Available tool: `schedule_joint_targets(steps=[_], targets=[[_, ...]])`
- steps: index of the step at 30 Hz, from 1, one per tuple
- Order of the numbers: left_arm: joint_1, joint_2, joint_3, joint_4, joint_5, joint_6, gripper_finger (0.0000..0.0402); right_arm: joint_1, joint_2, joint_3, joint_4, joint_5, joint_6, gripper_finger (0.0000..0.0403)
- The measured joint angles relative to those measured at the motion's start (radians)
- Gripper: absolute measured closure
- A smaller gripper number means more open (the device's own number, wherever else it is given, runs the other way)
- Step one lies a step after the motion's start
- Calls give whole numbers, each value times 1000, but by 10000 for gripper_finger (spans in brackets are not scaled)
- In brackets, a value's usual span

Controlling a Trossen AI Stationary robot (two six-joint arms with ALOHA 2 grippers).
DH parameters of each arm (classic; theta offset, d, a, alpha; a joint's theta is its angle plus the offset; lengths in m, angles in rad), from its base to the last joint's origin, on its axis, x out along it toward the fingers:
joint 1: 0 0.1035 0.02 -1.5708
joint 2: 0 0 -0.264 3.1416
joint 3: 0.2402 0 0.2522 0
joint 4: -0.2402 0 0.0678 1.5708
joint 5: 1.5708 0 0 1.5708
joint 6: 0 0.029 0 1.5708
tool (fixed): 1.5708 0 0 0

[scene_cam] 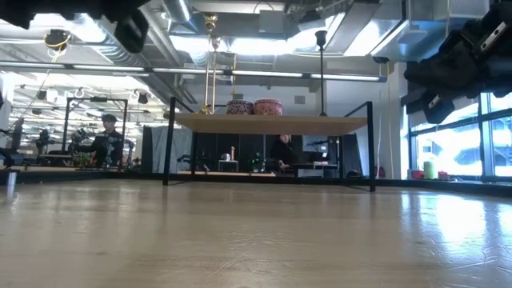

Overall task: Pick & Place candle stick holders
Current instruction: Return to Home Position

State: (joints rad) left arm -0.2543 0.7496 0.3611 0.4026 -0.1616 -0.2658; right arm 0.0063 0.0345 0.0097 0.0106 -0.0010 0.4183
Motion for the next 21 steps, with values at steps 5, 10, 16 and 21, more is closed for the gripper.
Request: schedule_joint_targets(steps=[5,10,16,21], targets=[[1,-123,-10,-112,0,27,400,0,0,0,0,0,0,402],[1,-259,-137,-41,-3,52,400,0,0,0,0,0,0,402],[1,-375,-223,-61,-3,43,400,0,0,0,0,0,0,402],[1,-483,-227,-219,-3,97,400,0,0,0,0,-1,0,402]])
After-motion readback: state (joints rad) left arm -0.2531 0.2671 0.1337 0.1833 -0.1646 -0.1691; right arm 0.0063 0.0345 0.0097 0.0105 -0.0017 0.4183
